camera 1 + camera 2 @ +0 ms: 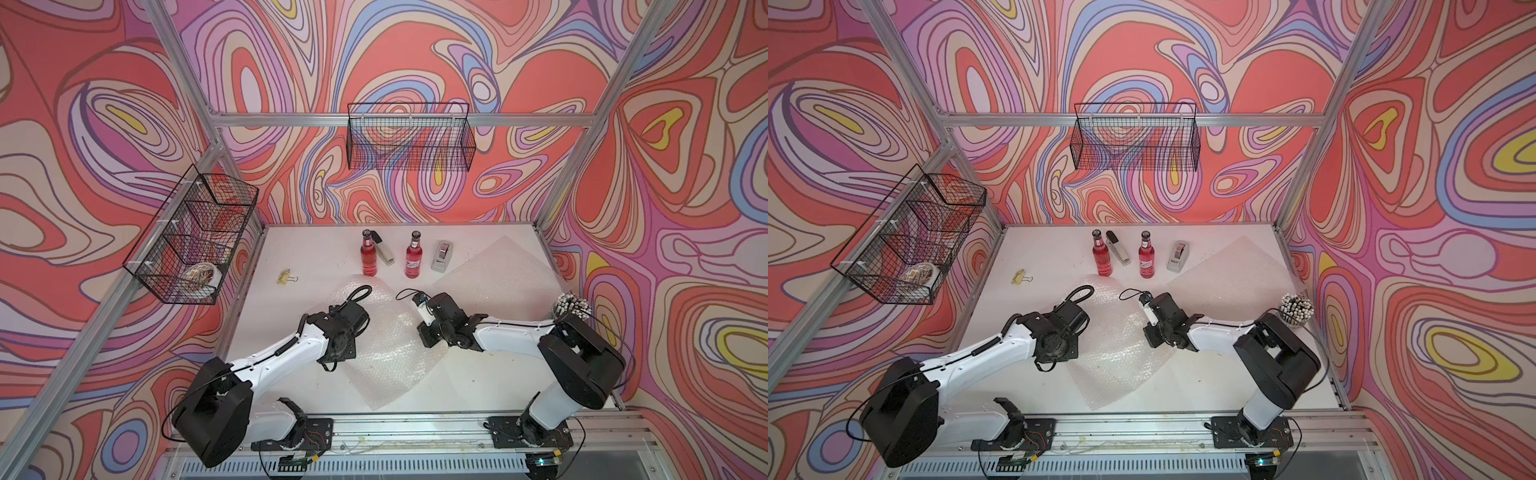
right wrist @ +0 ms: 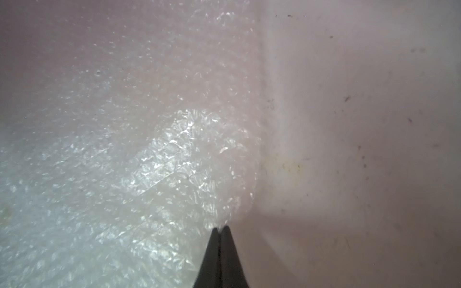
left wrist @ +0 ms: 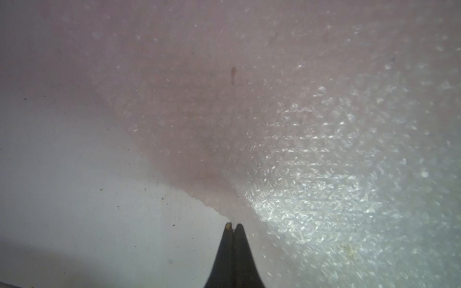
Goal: Wrap wine bottles in bubble wrap
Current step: Adjust the bubble wrap at the center of the board.
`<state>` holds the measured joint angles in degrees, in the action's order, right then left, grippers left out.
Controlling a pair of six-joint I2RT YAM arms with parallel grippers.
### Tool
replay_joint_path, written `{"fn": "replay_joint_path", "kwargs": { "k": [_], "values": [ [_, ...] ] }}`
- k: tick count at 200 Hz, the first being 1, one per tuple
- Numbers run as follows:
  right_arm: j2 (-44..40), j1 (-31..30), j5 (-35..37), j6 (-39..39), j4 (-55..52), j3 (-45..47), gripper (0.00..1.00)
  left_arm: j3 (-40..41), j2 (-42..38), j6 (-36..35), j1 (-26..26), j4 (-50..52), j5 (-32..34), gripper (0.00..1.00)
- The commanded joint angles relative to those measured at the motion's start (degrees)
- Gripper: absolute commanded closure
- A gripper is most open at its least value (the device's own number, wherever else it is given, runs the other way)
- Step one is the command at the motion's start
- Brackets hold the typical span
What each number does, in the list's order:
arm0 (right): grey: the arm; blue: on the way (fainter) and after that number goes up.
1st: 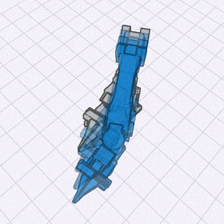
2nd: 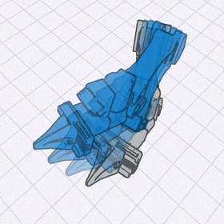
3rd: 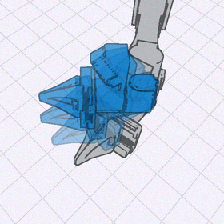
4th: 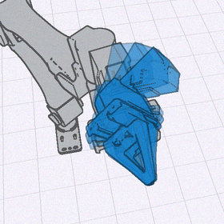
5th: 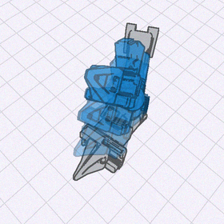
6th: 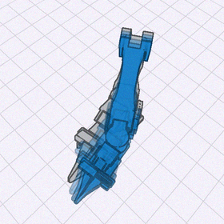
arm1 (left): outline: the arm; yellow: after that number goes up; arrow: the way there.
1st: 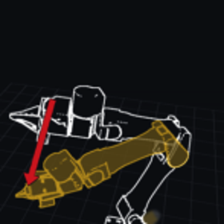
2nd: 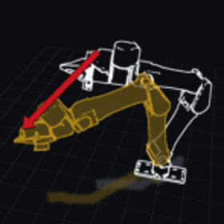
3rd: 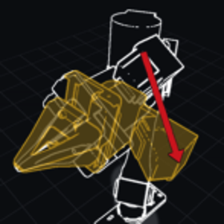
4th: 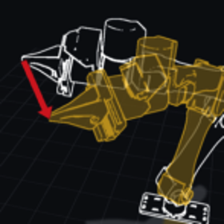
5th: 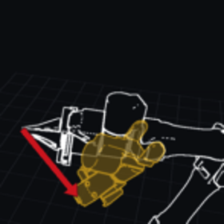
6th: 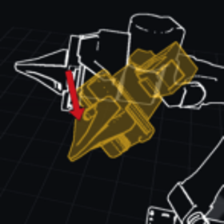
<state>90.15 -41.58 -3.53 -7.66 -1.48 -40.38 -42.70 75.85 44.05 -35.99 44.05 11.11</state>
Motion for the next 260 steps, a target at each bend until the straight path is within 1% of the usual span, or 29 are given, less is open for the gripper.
{"fn": "replay_joint_path", "kwargs": {
  "k": [1, 31, 51, 73, 97, 120, 128, 146, 155, 167, 185, 198, 208, 214, 218, 232, 260],
  "values": [
    [-5.4, -2.52, 2.93, -7.9, -1.11, 4.04, 1.0, -2.3, 2.84, -1.91, 0.3, -3.3, 0.47, 1.0],
    [-10.02, -6.18, 6.09, -14.13, -4.48, 8.03, 1.0, -5.09, 5.17, -3.96, 0.3, -4.27, 0.42, 1.0],
    [-14.6, -10.24, 9.24, -19.01, -7.77, 10.03, 1.0, -4.89, 4.8, -5.33, 0.3, -6.51, -2.29, 1.0],
    [-17.59, -13.65, 13.08, -24.45, -9.43, 11.42, 1.0, -5.83, 6.81, -7.59, 0.3, -7.55, -2.67, 1.0],
    [-16.49, -15.24, 16.21, -27.37, -10.19, 11.09, 1.0, -7.07, 9.35, -9.73, 0.46, -10.12, -2.85, 1.0],
    [-14.65, -15.5, 18.63, -28.49, -10.15, 9.73, 0.97, -8.89, 11.24, -11.81, 0.98, -10.4, -2.17, 1.0],
    [-13.8, -15.46, 20.39, -28.9, -11.12, 8.86, 0.96, -8.98, 11.25, -12.15, 1.59, -11.07, -1.85, 1.0],
    [-11.7, -15.38, 23.72, -29.48, -11.41, 7.59, 0.93, -8.82, 11.1, -12.32, 3.5, -12.18, -3.72, 1.0],
    [-10.34, -15.38, 24.44, -29.39, -11.07, 6.64, 0.92, -8.74, 11.35, -12.78, 3.71, -12.54, -3.58, 1.0],
    [-8.89, -15.43, 23.61, -29.25, -9.85, 5.7, 0.9, -8.8, 11.97, -13.39, 3.98, -12.75, -3.53, 1.0],
    [-7.64, -15.41, 20.82, -29.51, -6.61, 5.57, 0.86, -8.9, 12.71, -14.18, 4.34, -13.02, -3.99, 0.99],
    [-7.49, -15.42, 19.69, -29.58, -5.8, 5.64, 0.79, -8.89, 12.74, -14.53, 4.77, -13.21, -3.5, 0.96],
    [-7.57, -15.4, 20.35, -29.56, -6.59, 5.38, 0.72, -8.97, 12.7, -14.52, 5.42, -13.14, -3.45, 0.9],
    [-7.75, -15.39, 21.15, -29.23, -7.5, 5.08, 0.71, -9.06, 12.61, -14.45, 5.7, -13.05, -3.6, 0.85],
    [-7.98, -15.39, 21.64, -29.09, -8.07, 4.75, 0.71, -9.07, 12.54, -14.49, 5.73, -12.96, -3.68, 0.84],
    [-9.0, -15.33, 22.85, -28.28, -9.95, 3.72, 0.67, -9.16, 12.12, -14.31, 5.75, -12.66, -3.45, 0.83],
    [-11.77, -15.34, 21.76, -26.67, -11.59, 1.52, 0.54, -9.03, 11.52, -14.49, 6.43, -11.53, -1.28, 0.81]
  ]
}}
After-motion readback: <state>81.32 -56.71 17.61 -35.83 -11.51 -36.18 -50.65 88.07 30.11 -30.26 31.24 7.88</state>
